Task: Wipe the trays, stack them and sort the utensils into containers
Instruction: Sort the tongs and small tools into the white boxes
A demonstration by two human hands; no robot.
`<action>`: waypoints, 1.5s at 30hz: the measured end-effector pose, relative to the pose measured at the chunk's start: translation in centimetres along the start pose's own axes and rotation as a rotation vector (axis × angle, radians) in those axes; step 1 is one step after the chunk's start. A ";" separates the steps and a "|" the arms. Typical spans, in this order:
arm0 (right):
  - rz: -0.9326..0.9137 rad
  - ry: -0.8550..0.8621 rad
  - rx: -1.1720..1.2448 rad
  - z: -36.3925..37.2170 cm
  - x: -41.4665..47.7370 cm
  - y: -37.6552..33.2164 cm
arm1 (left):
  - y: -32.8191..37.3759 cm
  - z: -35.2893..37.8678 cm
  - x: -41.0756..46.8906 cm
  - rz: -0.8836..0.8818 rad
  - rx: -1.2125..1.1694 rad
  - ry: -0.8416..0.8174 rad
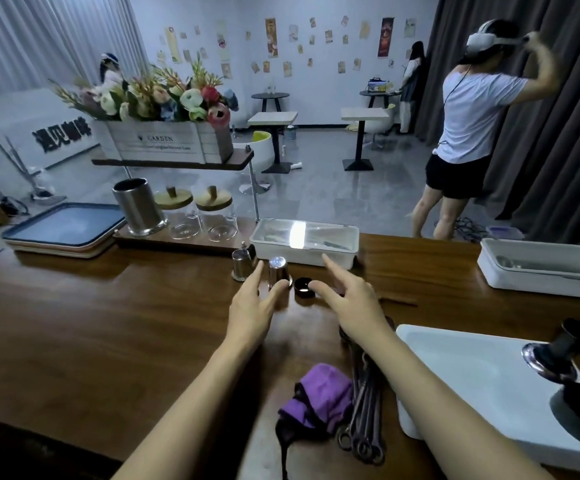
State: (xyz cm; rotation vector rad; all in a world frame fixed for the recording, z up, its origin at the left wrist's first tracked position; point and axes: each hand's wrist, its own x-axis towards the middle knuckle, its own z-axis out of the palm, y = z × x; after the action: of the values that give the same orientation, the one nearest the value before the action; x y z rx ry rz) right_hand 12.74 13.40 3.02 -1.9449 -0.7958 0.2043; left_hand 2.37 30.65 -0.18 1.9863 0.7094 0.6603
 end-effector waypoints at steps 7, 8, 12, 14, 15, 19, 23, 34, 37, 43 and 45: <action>0.084 -0.093 -0.076 6.0 6.7 1.0 | -1.6 -1.9 3.4 -0.036 0.068 0.064; 0.087 -0.102 -0.111 6.6 7.4 1.3 | -2.0 -2.1 4.0 -0.038 0.076 0.068; 0.086 -0.098 -0.180 8.5 9.8 2.2 | -3.9 -2.2 6.6 -0.051 0.106 0.093; 0.086 -0.091 -0.205 9.2 10.8 2.5 | -4.9 -2.1 7.8 -0.081 0.104 0.112; 0.092 -0.086 -0.213 9.4 11.3 2.6 | -5.4 -1.9 8.2 -0.092 0.096 0.118; 0.064 -0.063 -0.259 10.1 12.8 3.2 | -6.6 -0.4 9.2 -0.094 0.033 0.169; 0.024 -0.058 -0.285 10.4 13.3 3.7 | -7.7 0.2 10.0 -0.107 -0.017 0.250; 0.021 -0.082 -0.239 9.0 11.3 1.0 | -5.9 -1.0 6.5 -0.096 -0.015 0.276; -0.016 -0.043 -0.220 7.7 9.4 -0.5 | -4.7 -2.2 4.7 -0.074 -0.005 0.299; -0.042 0.025 -0.166 3.4 5.2 -1.7 | -1.5 -2.7 2.7 0.033 -0.022 0.291; -0.035 0.064 -0.164 1.6 3.7 -1.7 | -0.6 -1.7 2.2 0.058 -0.042 0.244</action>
State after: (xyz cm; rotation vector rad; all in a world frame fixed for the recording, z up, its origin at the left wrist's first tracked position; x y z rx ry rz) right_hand 14.10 17.34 4.32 -2.0783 -0.8255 0.0567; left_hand 2.61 33.43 0.40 1.9119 0.7782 0.9562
